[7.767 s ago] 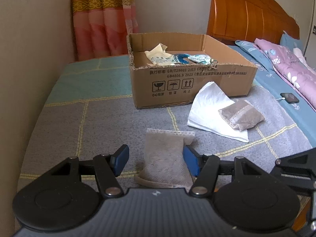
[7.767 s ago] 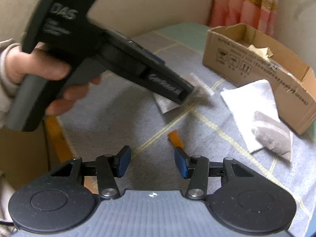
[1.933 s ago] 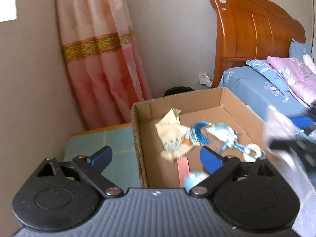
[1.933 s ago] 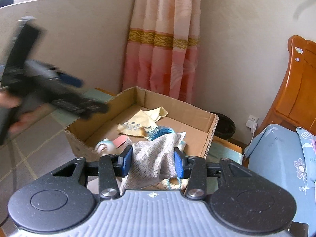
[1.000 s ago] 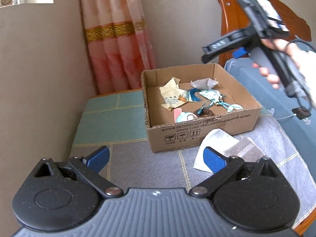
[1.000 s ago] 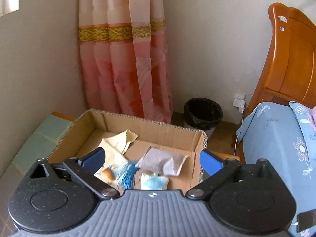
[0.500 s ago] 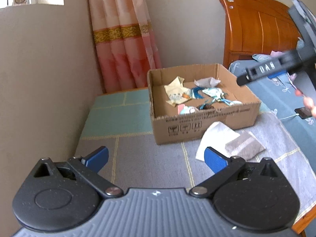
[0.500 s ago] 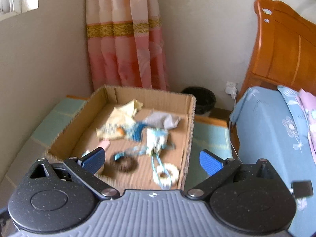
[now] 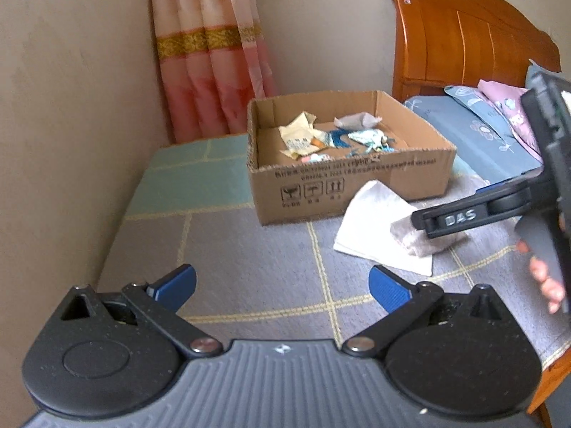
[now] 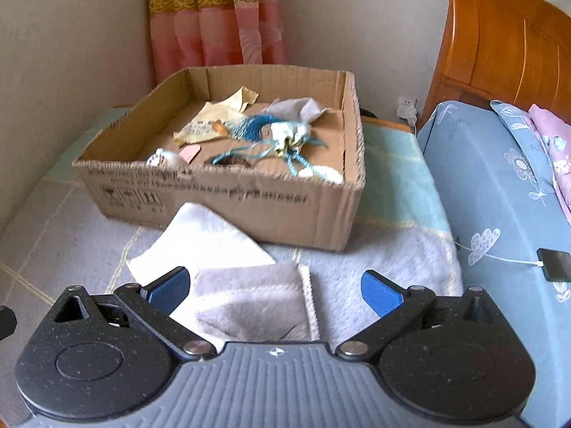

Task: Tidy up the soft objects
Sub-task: 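Withdraw both tools from the box toward the white cloth and sandbag, then grasp the grey sandbag by its lace edge with the right tool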

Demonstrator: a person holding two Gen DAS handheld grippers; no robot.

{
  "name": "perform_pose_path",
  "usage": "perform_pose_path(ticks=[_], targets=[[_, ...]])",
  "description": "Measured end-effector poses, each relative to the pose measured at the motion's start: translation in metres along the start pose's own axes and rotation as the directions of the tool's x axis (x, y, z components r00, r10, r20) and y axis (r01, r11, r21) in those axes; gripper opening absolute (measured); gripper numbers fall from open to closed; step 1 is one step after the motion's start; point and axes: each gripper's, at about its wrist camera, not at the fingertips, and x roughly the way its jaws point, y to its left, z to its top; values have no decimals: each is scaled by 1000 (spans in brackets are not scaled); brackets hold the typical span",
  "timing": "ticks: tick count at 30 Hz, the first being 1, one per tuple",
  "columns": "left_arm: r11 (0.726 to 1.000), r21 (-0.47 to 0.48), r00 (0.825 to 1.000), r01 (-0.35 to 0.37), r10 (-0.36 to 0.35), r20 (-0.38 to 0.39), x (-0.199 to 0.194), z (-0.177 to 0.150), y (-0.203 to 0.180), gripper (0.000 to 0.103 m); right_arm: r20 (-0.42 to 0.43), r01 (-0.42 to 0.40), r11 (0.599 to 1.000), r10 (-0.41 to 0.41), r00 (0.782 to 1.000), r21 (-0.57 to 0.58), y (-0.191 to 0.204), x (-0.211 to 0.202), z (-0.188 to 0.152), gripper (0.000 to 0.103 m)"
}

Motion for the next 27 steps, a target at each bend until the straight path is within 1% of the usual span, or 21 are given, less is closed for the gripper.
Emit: perform_pose_path(ticks=[2, 4, 7, 12, 17, 23, 27], targets=[[1000, -8, 1000, 15, -15, -9, 3, -2, -1, 102, -17, 15, 1000, -15, 1000, 1, 3, 7, -4, 103], [1000, -8, 1000, 23, -23, -16, 6, -4, -2, 102, -40, -3, 1000, 3, 999, 6, 6, 15, -7, 103], [999, -4, 999, 34, -34, -21, 10, -4, -2, 102, -50, -15, 1000, 15, 999, -1, 10, 21, -12, 103], [999, 0, 998, 50, -50, -29, 17, -3, -4, 102, -62, 7, 1000, -9, 998, -26, 12, 32, -17, 103], [998, 13, 997, 56, -55, -46, 25, -3, -7, 102, -72, -38, 999, 38, 997, -6, 1, 37, -21, 103], [998, 11, 995, 68, -67, -75, 37, -2, -11, 102, 6, -65, 996, 65, 998, -54, -2, 32, -35, 103], [997, 6, 992, 81, -80, -94, 43, -2, -13, 102, 33, -68, 996, 70, 997, -61, -3, 31, -38, 103]])
